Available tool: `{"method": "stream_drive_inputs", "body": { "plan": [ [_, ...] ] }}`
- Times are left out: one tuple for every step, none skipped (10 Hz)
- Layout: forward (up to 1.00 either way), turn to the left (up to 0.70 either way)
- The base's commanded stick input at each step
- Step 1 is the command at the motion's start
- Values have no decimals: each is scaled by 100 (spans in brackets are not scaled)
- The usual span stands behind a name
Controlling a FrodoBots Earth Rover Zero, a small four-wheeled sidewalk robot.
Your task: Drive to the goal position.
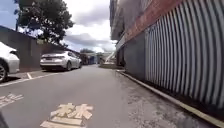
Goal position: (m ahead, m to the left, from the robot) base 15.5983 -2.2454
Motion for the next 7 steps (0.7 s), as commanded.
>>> {"method": "stream_drive_inputs", "body": {
  "plan": [
    [45,0],
    [45,0],
    [45,0],
    [45,0],
    [45,0],
    [45,0],
    [45,0]
  ]
}}
